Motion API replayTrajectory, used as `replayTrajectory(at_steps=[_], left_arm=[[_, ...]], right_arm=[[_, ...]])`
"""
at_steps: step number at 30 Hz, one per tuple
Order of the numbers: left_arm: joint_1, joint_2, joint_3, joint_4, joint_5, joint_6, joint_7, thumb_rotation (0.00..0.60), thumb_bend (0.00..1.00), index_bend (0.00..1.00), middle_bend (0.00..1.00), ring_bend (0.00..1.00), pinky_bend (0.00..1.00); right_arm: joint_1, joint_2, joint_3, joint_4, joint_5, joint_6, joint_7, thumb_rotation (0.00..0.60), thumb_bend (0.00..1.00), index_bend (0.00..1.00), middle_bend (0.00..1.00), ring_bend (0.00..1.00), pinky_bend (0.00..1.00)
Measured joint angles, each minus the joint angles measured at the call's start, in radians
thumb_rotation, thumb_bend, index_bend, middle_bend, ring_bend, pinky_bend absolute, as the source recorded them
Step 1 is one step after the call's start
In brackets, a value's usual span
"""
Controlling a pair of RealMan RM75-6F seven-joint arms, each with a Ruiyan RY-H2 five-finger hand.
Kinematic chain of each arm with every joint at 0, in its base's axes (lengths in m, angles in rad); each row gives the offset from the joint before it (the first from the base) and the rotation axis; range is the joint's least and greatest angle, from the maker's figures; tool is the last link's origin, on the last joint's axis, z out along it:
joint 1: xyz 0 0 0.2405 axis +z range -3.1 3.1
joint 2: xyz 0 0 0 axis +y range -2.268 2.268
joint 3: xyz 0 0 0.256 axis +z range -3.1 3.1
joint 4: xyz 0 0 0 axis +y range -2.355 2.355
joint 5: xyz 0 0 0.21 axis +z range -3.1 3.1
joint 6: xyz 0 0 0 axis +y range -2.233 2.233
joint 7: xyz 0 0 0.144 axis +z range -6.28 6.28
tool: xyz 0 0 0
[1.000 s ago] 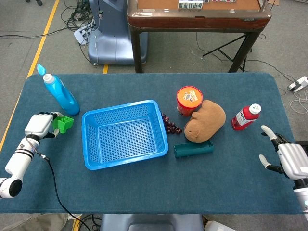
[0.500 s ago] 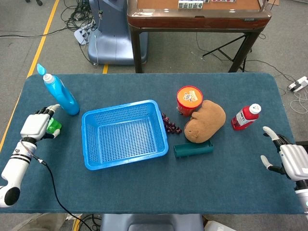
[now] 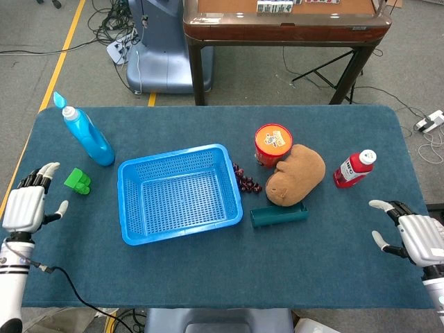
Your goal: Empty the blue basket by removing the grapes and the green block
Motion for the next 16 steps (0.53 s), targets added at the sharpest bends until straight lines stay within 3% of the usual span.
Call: replayTrajectory(at_steps=[4, 9, 16], left_arm=[[0.077, -0.009, 0.039, -0.053, 0.089, 0.093, 0.027, 0.600, 0.34, 0.12, 0.12, 0.11, 0.18], [0.123, -0.011, 0.080, -0.101, 0.158, 0.137, 0.076, 0.600, 0.34, 0.12, 0.12, 0.11, 0.18], [0.177, -0.047, 0.093, -0.111, 0.215, 0.198, 0.112, 0.600, 0.34, 0.12, 0.12, 0.11, 0.18]], right_arm=[[-0.006, -0.026, -0.001, 0.016, -0.024, 0.031, -0.005, 0.600, 0.32, 0.24, 0.29, 0.22, 0.47], [-0.018, -0.059, 0.001, 0.033, -0.043, 0.079, -0.026, 0.600, 0.32, 0.24, 0.29, 0.22, 0.47], [-0.041, -0.104, 0.001, 0.050, -0.053, 0.124, -0.045, 0.600, 0.33, 0.24, 0.29, 0.22, 0.47]])
